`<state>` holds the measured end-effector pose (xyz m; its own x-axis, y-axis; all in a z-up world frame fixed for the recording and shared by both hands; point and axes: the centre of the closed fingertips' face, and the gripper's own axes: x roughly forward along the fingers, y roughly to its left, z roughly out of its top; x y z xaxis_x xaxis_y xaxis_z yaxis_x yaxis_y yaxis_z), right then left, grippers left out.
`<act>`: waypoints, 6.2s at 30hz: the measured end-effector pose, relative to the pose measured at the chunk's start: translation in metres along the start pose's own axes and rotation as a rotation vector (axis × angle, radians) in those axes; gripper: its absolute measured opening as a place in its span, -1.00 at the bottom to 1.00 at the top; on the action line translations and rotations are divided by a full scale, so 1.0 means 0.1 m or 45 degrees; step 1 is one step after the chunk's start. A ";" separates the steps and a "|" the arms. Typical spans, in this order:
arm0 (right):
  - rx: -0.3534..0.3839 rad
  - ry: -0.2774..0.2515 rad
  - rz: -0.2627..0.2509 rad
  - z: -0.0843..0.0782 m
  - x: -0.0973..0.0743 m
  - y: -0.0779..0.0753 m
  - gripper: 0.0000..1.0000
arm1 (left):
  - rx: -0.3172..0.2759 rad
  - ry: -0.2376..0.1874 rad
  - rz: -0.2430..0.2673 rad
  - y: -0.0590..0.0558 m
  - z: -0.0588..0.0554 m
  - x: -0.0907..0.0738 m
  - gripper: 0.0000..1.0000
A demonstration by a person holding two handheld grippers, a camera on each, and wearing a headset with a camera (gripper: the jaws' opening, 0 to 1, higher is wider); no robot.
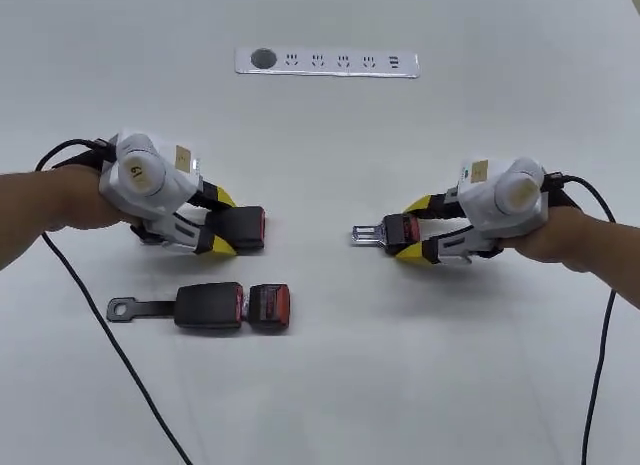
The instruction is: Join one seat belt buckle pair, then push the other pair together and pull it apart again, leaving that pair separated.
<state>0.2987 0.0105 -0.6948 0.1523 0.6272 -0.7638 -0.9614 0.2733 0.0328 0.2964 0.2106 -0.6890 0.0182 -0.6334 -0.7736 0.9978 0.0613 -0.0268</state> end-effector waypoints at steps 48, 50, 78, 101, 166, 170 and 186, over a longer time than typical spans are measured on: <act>-0.036 -0.088 0.041 0.79 0.67 0.18 -0.32 | -0.028 0.049 -0.004 0.06 -0.02 0.00 -0.31; -0.041 -0.092 0.046 0.81 0.69 0.17 -0.32 | -0.027 0.048 -0.003 0.06 -0.02 0.00 -0.31; -0.041 -0.069 0.078 1.01 0.85 0.23 -0.33 | -0.033 0.108 -0.006 0.07 -0.04 0.00 -0.32; -0.039 -0.032 0.064 1.11 0.93 0.30 -0.34 | -0.019 0.135 -0.010 0.06 -0.06 0.01 -0.32; -0.041 -0.053 0.013 0.80 0.67 0.21 -0.32 | -0.032 0.059 -0.013 0.03 -0.02 0.00 -0.31; -0.026 -0.057 0.001 0.70 0.58 0.16 -0.32 | -0.037 0.054 -0.012 0.03 -0.02 0.00 -0.31; 0.008 -0.060 -0.016 0.35 0.27 0.07 -0.31 | -0.032 0.060 -0.028 0.03 -0.03 0.00 -0.30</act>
<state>0.3037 0.0552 -0.6921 0.1749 0.6574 -0.7329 -0.9578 0.2859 0.0279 0.2996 0.2133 -0.6907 -0.0072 -0.5975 -0.8018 0.9960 0.0675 -0.0593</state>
